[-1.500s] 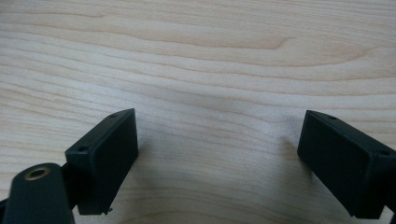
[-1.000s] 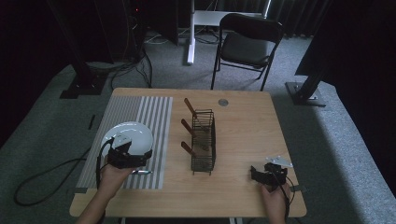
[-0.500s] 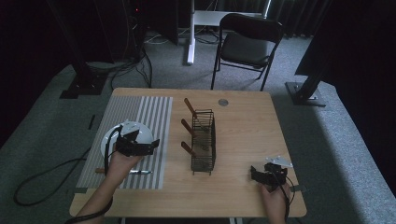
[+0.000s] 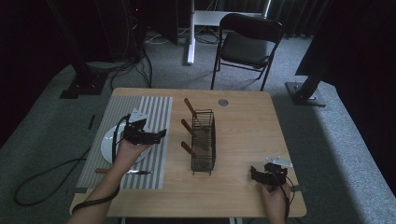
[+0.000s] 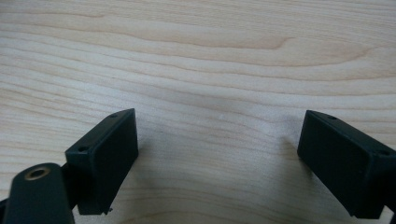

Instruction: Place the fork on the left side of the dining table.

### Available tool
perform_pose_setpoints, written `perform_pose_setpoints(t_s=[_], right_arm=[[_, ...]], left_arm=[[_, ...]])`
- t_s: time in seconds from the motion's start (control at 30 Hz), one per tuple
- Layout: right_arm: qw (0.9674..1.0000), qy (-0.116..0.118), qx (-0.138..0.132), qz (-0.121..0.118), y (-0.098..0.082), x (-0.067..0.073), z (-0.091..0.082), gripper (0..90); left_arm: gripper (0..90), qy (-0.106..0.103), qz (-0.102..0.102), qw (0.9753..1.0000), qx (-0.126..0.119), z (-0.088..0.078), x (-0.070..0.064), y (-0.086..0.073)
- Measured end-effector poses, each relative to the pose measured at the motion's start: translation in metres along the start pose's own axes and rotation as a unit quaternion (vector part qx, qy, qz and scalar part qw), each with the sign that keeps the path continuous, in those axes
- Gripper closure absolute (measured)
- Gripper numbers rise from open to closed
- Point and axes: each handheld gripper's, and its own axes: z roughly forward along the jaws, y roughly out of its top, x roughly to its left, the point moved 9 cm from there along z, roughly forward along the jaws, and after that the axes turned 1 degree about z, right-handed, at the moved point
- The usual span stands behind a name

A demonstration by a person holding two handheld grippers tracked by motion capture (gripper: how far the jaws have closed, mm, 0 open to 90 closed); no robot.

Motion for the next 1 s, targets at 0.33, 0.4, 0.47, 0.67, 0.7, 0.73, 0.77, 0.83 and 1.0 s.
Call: perform_pose_setpoints(t_s=[0.33,0.4,0.47,0.67,0.7,0.73,0.77,0.83,1.0], right_arm=[[1.0000,0.000,0.001,0.001,0.000,0.000,0.000,11.9],[1.0000,0.000,0.001,0.001,0.000,0.000,0.000,11.9],[1.0000,0.000,0.001,0.001,0.000,0.000,0.000,11.9],[1.0000,0.000,0.001,0.001,0.000,0.000,0.000,11.9],[1.0000,0.000,0.001,0.001,0.000,0.000,0.000,11.9],[1.0000,0.000,0.001,0.001,0.000,0.000,0.000,11.9],[1.0000,0.000,0.001,0.001,0.000,0.000,0.000,11.9],[1.0000,0.000,0.001,0.001,0.000,0.000,0.000,11.9],[1.0000,0.000,0.001,0.001,0.000,0.000,0.000,11.9]], left_arm=[[3.0,-0.014,-0.007,0.9999,-0.004,0.014,-0.004,0.020],[3.0,-0.018,-0.008,0.9998,-0.005,0.017,-0.004,0.025],[3.0,-0.023,-0.009,0.9997,-0.005,0.019,-0.006,0.031],[3.0,-0.028,-0.021,0.9993,-0.015,0.028,-0.007,0.048],[3.0,-0.033,-0.025,0.9991,-0.015,0.029,-0.008,0.050],[3.0,-0.033,-0.025,0.9991,-0.015,0.029,-0.008,0.050],[3.0,-0.030,-0.027,0.9991,-0.015,0.031,-0.007,0.052],[3.0,-0.032,-0.030,0.9989,-0.017,0.034,-0.007,0.056],[3.4,-0.043,-0.033,0.9985,-0.011,0.043,-0.010,0.064]])
